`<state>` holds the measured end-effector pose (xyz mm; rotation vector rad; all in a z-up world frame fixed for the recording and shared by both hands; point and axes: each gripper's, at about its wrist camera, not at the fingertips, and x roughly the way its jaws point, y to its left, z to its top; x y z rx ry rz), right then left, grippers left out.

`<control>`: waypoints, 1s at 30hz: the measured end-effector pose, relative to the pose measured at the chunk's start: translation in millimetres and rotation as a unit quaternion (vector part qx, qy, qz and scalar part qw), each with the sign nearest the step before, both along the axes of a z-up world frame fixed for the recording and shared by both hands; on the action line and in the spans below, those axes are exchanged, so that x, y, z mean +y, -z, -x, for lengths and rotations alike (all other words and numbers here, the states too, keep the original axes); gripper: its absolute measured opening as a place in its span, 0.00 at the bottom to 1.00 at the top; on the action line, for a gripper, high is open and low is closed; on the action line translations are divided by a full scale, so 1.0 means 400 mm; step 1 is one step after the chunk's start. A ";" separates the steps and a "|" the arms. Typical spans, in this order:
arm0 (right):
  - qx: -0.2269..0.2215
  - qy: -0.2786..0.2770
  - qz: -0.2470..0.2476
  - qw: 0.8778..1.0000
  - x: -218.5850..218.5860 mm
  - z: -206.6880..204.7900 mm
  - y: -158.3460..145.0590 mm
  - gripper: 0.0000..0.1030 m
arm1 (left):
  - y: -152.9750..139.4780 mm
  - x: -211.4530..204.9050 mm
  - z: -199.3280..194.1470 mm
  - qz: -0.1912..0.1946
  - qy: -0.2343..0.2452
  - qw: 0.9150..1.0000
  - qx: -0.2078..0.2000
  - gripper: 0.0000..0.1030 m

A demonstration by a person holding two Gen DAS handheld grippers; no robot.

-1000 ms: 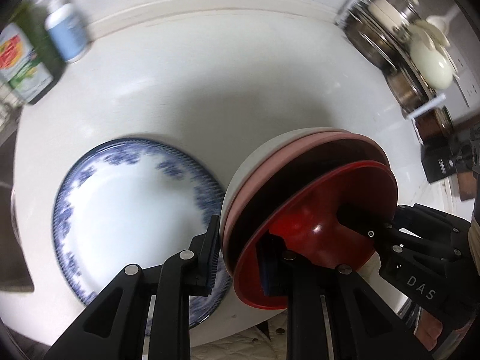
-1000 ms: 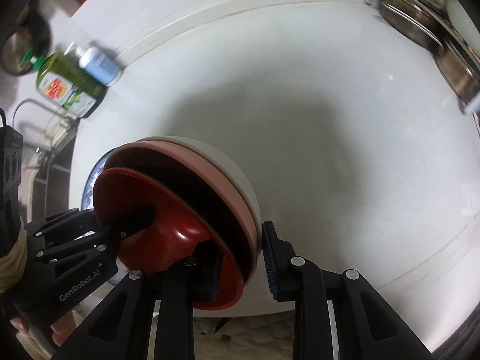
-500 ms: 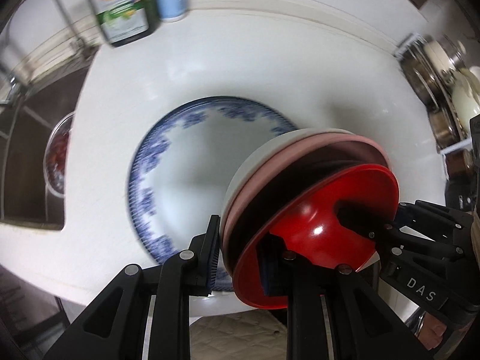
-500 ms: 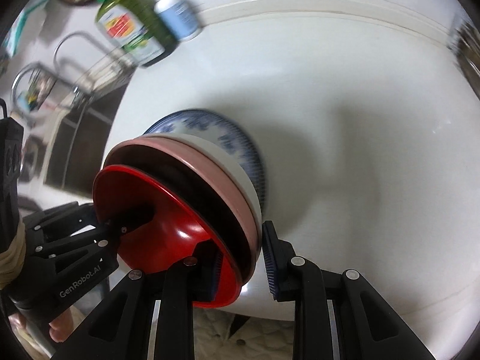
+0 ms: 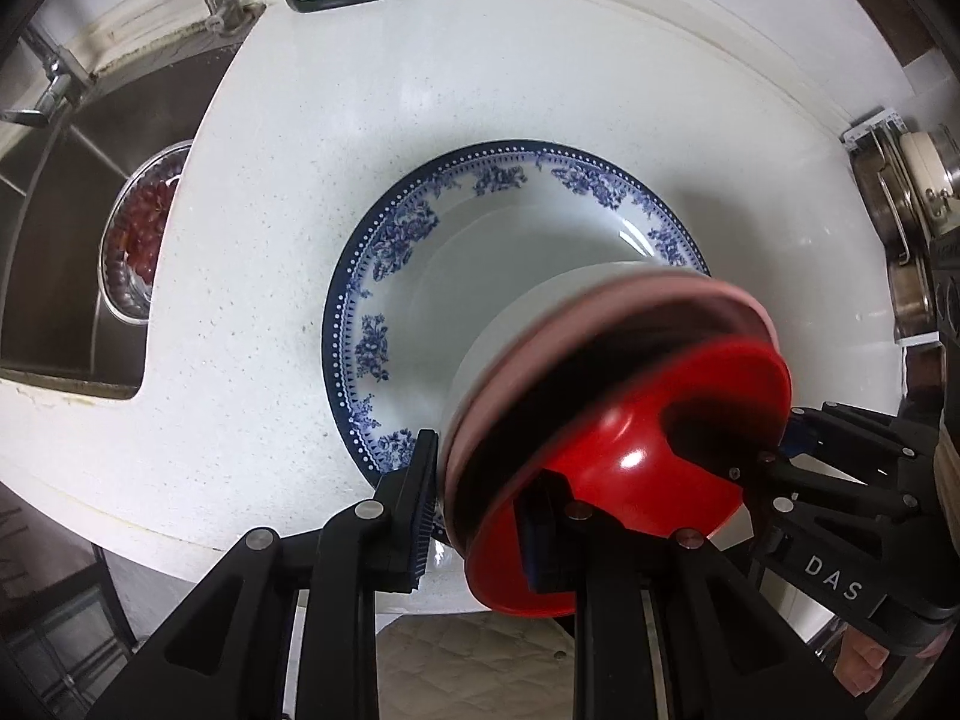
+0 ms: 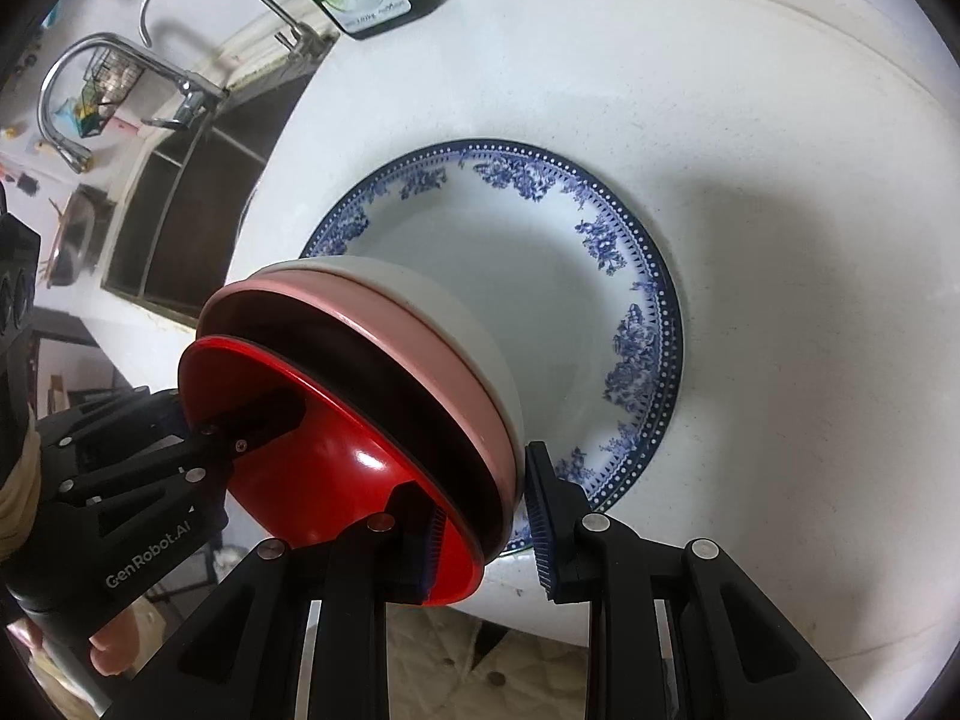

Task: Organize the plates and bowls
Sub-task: 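Lower the bowl stack onto the plate stack and open both tools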

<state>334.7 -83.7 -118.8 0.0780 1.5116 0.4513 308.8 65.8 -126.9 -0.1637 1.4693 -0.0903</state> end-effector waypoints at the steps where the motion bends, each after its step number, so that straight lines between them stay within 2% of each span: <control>1: -0.001 -0.001 0.000 1.000 0.006 -0.005 0.002 0.26 | 0.004 0.003 -0.003 0.003 -0.001 1.000 0.003 0.22; 16: -0.001 0.004 0.004 1.000 0.026 -0.047 0.016 0.28 | 0.034 0.008 -0.050 0.023 -0.007 1.000 0.015 0.22; 20: -0.017 0.008 0.007 1.000 0.026 -0.055 0.007 0.28 | 0.036 0.014 -0.062 0.032 -0.010 0.999 0.014 0.22; 27: -0.045 0.008 0.014 0.999 0.027 -0.067 -0.009 0.28 | 0.028 0.009 -0.076 0.024 -0.012 1.000 -0.001 0.22; 30: -0.057 0.003 0.014 0.998 0.028 -0.067 -0.018 0.28 | 0.014 0.009 -0.076 0.012 -0.008 1.000 -0.020 0.30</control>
